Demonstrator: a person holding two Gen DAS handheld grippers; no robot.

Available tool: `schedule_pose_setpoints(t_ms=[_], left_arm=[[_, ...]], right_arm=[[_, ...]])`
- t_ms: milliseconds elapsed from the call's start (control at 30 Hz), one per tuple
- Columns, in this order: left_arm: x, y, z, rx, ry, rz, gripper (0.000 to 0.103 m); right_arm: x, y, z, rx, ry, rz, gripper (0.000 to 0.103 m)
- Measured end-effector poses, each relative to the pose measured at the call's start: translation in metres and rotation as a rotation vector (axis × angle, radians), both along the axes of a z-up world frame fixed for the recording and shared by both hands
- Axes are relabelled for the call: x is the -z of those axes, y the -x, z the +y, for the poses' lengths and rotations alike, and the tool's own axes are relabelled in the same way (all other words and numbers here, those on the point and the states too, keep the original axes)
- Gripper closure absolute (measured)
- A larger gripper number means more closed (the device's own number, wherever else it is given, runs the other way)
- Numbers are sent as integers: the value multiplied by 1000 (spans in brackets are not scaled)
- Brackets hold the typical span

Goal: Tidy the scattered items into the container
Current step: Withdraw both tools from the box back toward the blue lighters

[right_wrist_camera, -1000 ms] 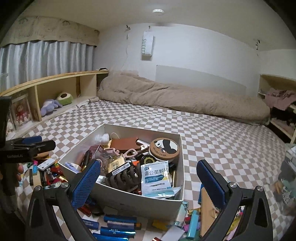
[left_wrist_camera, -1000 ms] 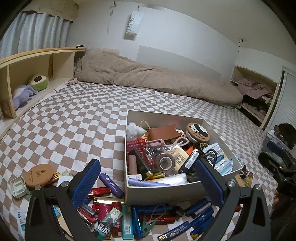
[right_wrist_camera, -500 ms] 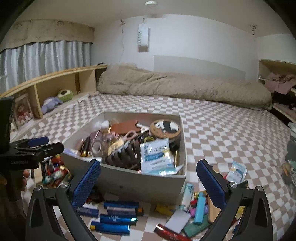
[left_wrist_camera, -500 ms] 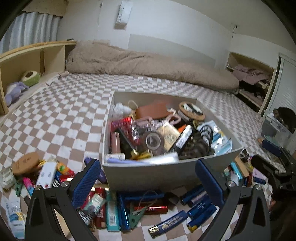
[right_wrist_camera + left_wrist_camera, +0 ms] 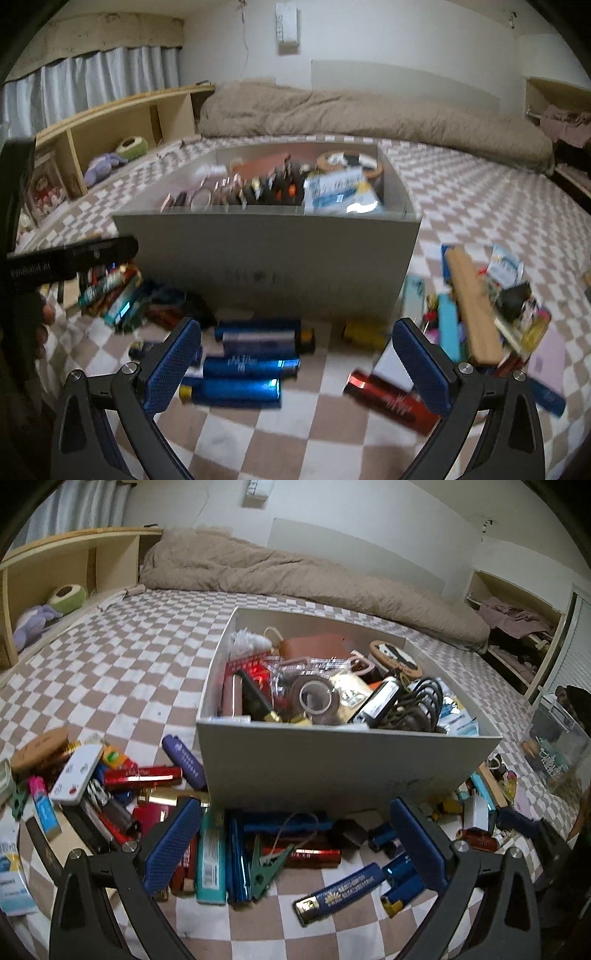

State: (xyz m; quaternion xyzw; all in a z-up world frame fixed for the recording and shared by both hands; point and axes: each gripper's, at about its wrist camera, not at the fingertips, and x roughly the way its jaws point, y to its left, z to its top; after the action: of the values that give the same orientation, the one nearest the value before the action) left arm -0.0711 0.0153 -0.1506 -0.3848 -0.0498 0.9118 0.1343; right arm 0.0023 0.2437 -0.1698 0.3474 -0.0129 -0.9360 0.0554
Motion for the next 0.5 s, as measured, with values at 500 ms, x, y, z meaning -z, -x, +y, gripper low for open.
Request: schedule_pose_setpoints(t_ms=[500], left_arm=[[24, -8, 3, 2, -2, -91, 0]], right_arm=[[51, -3, -33, -35, 39, -136, 0]])
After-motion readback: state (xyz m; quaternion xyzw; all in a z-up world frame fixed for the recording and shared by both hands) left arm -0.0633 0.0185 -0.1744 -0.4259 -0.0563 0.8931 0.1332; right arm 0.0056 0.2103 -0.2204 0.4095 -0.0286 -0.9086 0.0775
